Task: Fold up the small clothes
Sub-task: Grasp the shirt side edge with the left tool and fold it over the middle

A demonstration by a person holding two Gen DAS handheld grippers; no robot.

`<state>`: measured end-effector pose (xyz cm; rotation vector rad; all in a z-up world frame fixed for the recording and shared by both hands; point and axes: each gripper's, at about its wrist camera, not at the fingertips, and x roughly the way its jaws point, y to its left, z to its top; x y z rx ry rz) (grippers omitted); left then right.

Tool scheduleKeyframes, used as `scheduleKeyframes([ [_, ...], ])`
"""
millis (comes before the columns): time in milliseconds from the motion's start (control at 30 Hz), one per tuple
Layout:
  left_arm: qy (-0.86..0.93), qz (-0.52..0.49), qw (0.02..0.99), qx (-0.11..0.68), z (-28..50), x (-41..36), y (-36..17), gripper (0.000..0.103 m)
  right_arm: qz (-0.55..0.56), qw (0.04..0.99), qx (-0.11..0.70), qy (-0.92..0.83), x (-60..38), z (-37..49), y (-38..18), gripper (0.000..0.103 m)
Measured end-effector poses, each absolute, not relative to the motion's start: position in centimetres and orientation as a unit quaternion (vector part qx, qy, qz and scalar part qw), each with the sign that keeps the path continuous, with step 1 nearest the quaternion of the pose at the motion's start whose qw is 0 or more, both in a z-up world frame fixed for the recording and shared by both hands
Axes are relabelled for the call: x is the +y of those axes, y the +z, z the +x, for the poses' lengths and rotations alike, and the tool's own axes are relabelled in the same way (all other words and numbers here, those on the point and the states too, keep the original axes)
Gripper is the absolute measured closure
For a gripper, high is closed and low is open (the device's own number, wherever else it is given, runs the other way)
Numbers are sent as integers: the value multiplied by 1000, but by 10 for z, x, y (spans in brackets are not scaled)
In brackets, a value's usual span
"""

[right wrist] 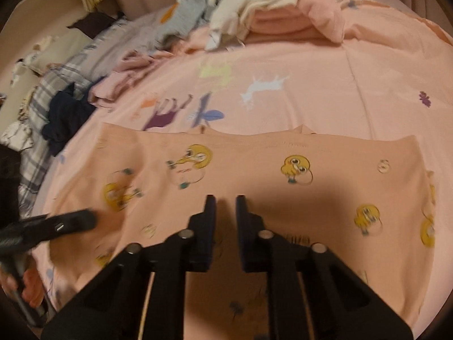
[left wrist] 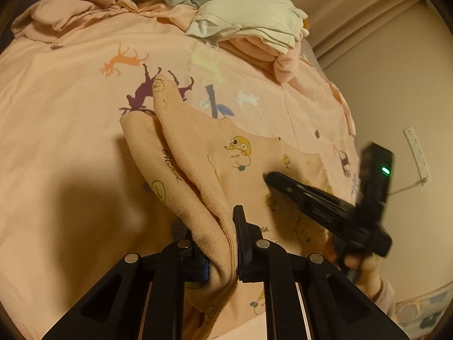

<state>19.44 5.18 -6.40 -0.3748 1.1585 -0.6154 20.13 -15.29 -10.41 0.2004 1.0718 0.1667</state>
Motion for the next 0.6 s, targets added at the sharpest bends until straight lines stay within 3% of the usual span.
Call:
scheduleKeyframes([
  [200,-280,-163,777,540,196,47,-63,92,72,844,525,76,-150,210,-108,98],
  [600,-270,-158,780,542,195,43,-64,92,55,835,527,151,-130,145,-98,93],
])
